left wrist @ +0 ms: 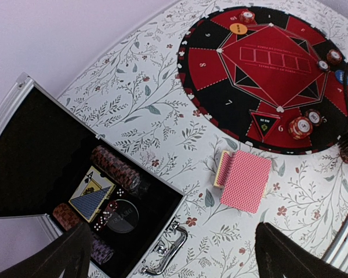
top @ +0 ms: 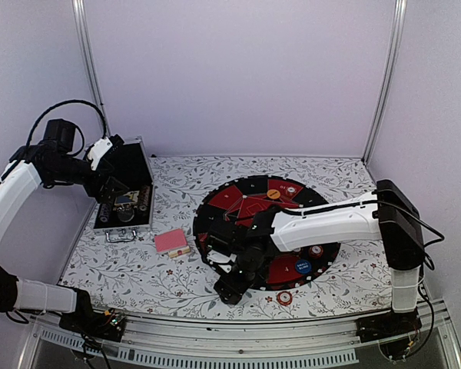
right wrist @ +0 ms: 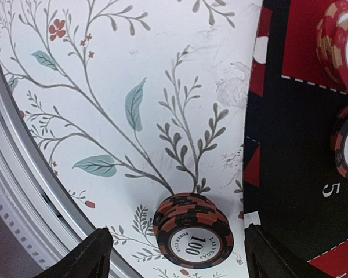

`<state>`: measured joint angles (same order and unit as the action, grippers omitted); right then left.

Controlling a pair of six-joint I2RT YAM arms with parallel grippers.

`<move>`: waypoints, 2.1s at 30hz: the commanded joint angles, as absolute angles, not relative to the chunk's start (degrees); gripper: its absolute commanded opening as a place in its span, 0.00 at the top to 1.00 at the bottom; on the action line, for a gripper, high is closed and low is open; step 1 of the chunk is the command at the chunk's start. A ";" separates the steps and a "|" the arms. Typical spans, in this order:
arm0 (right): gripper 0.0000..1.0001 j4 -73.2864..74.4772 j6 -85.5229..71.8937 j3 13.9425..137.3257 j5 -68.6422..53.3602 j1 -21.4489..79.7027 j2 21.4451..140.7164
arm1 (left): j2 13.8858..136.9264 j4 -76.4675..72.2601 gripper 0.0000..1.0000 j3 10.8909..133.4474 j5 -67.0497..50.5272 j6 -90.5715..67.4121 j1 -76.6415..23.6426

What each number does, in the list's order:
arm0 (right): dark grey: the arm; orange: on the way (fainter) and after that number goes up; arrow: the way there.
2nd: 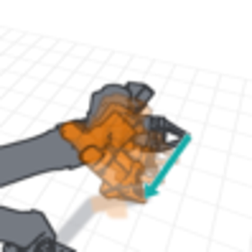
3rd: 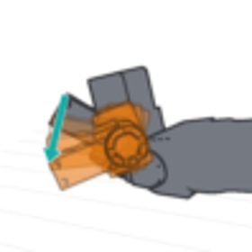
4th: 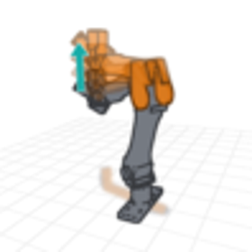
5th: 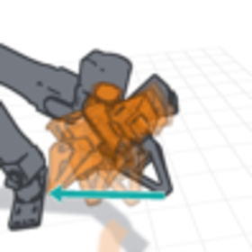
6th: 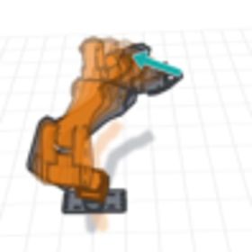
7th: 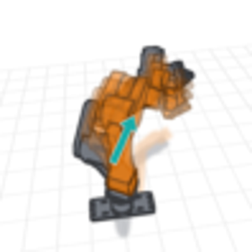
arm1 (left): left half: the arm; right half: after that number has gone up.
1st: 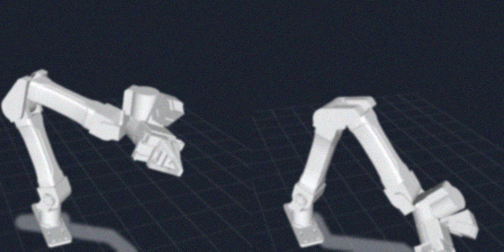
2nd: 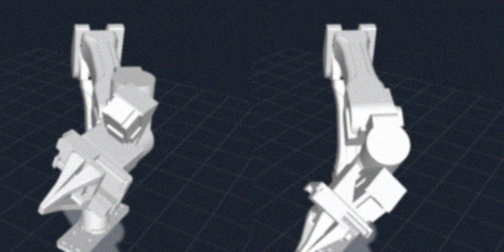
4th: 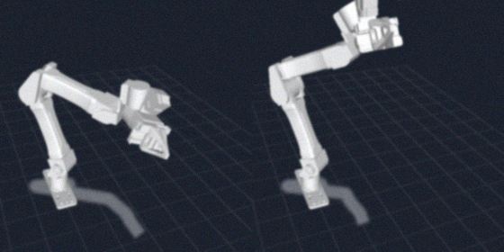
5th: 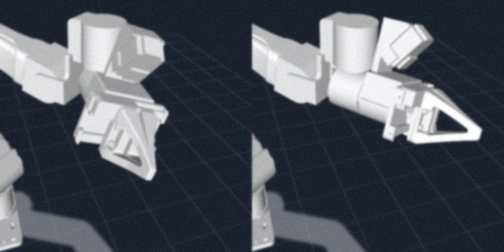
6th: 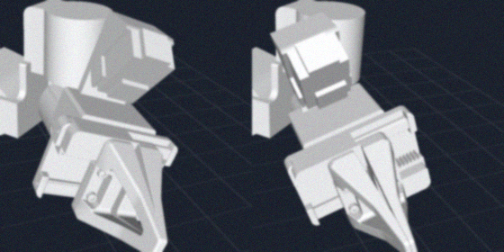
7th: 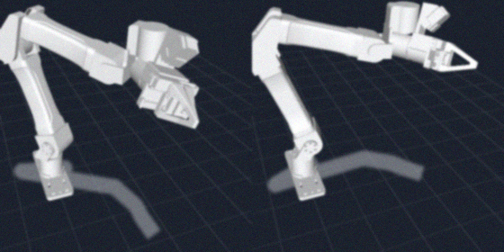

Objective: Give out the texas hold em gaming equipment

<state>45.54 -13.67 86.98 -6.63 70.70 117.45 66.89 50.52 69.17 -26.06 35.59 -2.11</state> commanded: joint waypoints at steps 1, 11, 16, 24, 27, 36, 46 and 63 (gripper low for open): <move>0.23 44.74 -13.22 87.71 -6.06 71.13 118.91 | 67.15 51.33 0.00 70.09 -26.10 35.85 -2.72; 0.42 45.22 -13.27 87.71 -4.14 71.29 119.46 | 67.06 51.34 0.00 70.14 -26.02 35.94 -2.72; 0.52 45.60 -13.21 88.38 -3.40 71.37 118.72 | 67.06 51.39 0.00 70.05 -26.02 35.93 -2.72; 0.65 47.53 -13.05 89.48 -2.26 71.37 117.48 | 67.06 51.24 0.00 70.05 -26.10 35.85 -2.72; 0.68 48.51 -13.16 90.27 -1.39 71.33 116.78 | 67.14 51.24 0.00 70.05 -26.12 35.92 -2.72; 0.75 50.95 -13.80 94.10 -0.73 66.98 113.83 | 67.41 51.10 0.00 69.72 -26.37 36.14 -2.71; 0.77 52.45 -11.07 102.63 2.45 52.65 114.90 | 67.80 51.03 0.00 67.50 -26.28 36.78 -3.28; 0.78 48.11 -5.74 128.12 5.25 36.24 138.23 | 73.86 47.22 0.00 58.79 -23.44 35.70 -12.47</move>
